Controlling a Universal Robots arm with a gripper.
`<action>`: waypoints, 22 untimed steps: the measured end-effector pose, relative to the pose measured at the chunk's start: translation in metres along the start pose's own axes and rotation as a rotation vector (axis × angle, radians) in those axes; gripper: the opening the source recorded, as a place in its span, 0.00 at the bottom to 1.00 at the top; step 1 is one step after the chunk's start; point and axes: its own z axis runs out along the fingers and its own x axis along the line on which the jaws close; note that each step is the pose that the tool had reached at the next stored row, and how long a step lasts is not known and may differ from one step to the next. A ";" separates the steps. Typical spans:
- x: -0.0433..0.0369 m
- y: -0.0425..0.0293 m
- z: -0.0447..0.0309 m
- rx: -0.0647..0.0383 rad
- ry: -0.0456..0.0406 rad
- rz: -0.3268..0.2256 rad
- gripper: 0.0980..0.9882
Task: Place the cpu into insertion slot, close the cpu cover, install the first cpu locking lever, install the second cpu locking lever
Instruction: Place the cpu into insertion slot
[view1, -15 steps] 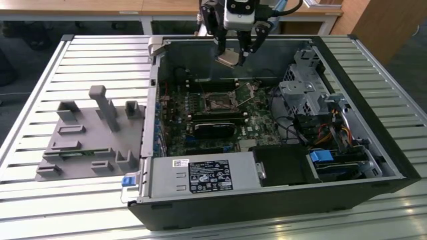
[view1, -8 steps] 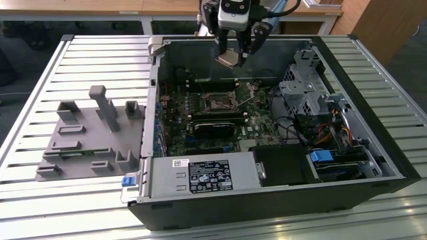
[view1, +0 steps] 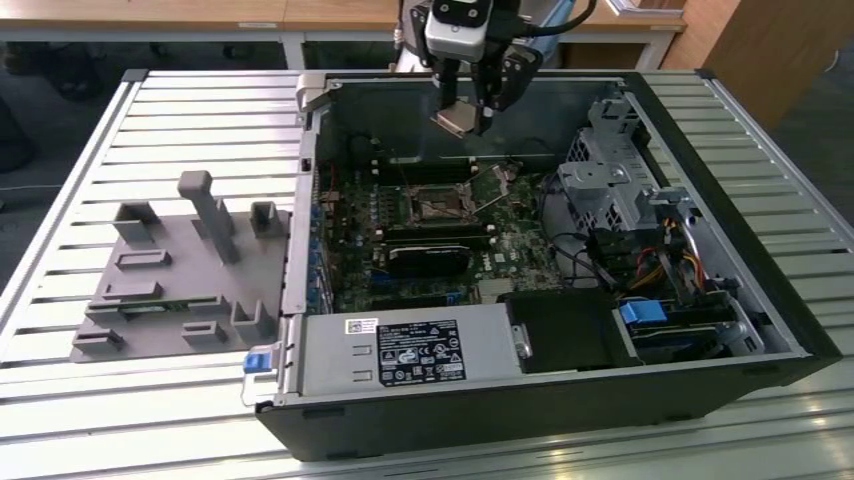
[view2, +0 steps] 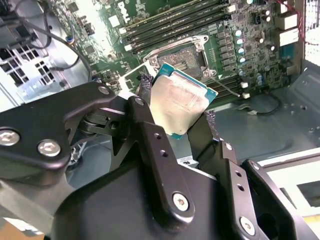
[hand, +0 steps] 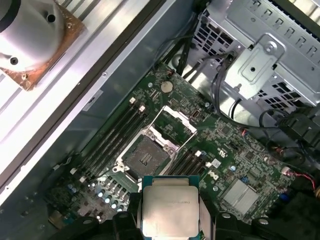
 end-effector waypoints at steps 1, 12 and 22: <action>0.0000 0.0000 0.0000 0.000 -0.0010 0.011 0.50; 0.0002 0.0001 0.0007 0.005 -0.0121 0.129 0.50; 0.0003 0.0002 0.0014 0.007 -0.0206 0.250 0.50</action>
